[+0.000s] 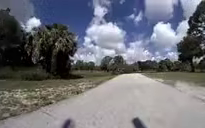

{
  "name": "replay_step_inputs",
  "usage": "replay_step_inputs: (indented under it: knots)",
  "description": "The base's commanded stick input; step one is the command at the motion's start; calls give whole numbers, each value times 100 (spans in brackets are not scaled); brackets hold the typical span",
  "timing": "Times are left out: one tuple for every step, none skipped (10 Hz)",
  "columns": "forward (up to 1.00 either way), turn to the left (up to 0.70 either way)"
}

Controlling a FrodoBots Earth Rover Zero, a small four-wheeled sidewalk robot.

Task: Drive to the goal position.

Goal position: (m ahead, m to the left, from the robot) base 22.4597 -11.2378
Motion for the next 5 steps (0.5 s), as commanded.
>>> replay_step_inputs:
  knots:
    - [70,-35]
    - [70,-35]
    - [70,-35]
    - [70,-35]
    - [70,-35]
